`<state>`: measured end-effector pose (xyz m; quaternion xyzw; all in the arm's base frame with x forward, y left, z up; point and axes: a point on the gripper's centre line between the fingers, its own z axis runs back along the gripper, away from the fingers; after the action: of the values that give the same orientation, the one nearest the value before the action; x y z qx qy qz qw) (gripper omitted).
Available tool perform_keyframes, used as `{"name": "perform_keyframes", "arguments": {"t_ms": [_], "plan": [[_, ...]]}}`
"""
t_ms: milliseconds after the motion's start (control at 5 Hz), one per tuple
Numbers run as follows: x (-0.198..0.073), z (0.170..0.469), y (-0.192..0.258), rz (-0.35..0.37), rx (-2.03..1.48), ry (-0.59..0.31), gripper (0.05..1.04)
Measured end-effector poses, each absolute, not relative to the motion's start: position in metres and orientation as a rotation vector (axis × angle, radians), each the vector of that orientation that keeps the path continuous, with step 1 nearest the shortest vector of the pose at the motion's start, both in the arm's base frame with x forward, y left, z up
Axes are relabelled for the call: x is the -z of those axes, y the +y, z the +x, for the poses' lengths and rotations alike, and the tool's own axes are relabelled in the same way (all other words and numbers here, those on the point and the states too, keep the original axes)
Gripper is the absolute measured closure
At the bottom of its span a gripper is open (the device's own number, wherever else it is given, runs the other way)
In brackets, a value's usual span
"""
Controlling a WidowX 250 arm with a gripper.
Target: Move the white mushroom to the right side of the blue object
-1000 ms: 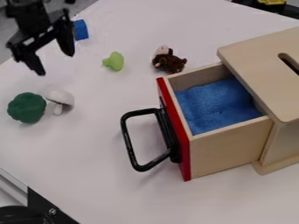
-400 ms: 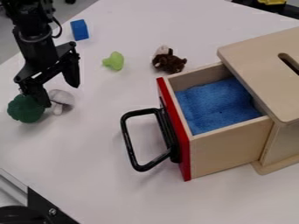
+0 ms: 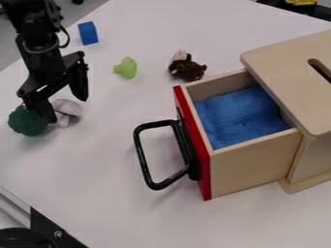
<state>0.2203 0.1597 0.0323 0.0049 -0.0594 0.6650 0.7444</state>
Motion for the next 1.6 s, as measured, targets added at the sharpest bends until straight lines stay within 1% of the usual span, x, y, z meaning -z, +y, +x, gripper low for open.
{"name": "perform_keyframes", "arguments": {"t_ms": [200, 400, 600, 800, 1000, 1200, 1400, 1600], "plan": [[-0.027, 0.226, 0.165, 0.012, -1.458, -0.128, 0.083], [-0.025, 0.228, 0.168, 0.001, -1.470, -0.122, 0.121], [-0.024, 0.227, 0.169, 0.005, -1.475, -0.121, 0.400], [-0.027, 0.228, 0.171, 0.010, -1.466, -0.145, 0.622], [-0.030, 0.222, 0.167, 0.014, -1.435, -0.149, 0.698], [-0.032, 0.218, 0.164, -0.001, -1.378, -0.143, 0.723], [-0.042, 0.215, 0.163, -0.022, -1.321, -0.146, 0.726], [-0.051, 0.220, 0.167, -0.043, -1.270, -0.154, 0.726]]}}
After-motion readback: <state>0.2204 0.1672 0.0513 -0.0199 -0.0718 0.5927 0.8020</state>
